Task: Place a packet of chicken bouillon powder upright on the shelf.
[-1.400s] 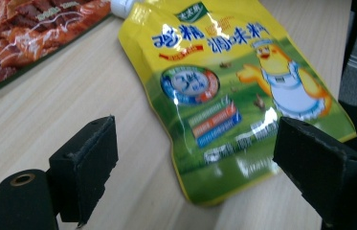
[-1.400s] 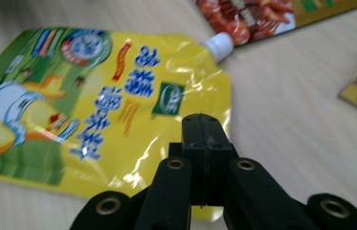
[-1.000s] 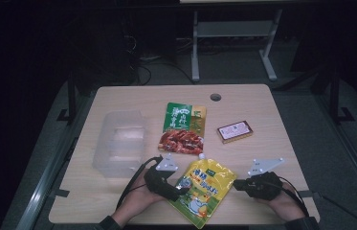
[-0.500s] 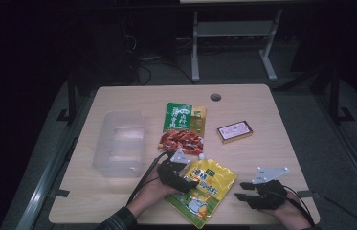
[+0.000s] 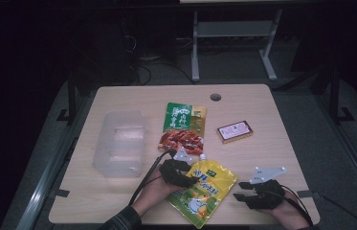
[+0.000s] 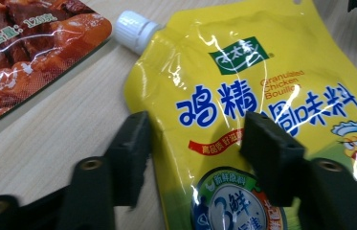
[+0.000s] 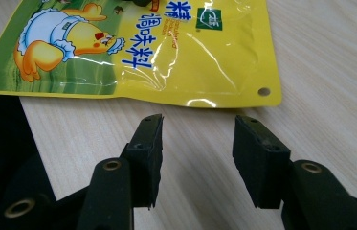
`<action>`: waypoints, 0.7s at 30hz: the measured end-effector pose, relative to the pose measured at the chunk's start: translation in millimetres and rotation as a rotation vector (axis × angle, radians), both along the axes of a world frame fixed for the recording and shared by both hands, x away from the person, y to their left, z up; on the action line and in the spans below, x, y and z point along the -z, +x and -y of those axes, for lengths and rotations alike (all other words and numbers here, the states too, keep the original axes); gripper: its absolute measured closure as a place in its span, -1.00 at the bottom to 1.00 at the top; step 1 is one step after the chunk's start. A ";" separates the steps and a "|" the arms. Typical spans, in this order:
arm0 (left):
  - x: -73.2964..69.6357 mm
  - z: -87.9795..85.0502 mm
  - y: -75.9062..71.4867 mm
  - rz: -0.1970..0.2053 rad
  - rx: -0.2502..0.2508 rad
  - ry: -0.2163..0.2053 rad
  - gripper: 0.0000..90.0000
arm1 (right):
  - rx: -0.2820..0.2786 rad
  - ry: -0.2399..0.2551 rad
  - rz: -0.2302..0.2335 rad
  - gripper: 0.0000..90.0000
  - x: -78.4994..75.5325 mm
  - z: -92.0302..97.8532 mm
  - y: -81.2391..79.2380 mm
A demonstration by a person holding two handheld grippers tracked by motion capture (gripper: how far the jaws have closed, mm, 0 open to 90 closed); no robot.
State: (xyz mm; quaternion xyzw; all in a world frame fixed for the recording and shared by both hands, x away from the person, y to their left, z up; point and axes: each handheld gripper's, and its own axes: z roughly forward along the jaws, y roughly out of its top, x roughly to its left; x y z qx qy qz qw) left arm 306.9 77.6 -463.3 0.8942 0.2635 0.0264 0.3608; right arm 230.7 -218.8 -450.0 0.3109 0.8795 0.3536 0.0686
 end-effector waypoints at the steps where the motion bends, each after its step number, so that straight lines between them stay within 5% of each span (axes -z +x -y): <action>1: -0.4 -0.1 0.0 0.009 0.012 0.015 0.17 | 0.001 -0.001 0.000 0.18 -0.3 0.0 -0.1; 4: 0.5 1.4 -1.3 0.034 -0.010 0.015 0.51 | 0.007 0.002 0.004 0.18 -1.0 0.4 -0.5; 12: 1.4 -0.6 2.1 0.021 -0.016 0.009 0.96 | 0.004 0.005 0.009 0.18 -1.7 -0.4 -0.5; 15: 1.9 0.7 1.2 0.031 -0.015 0.007 0.98 | 0.006 0.005 0.011 0.18 -2.1 -0.1 -0.6; 21: -0.2 -5.6 7.1 -0.023 -0.026 -0.048 1.00 | 0.013 0.016 0.020 0.17 -4.7 1.5 -1.1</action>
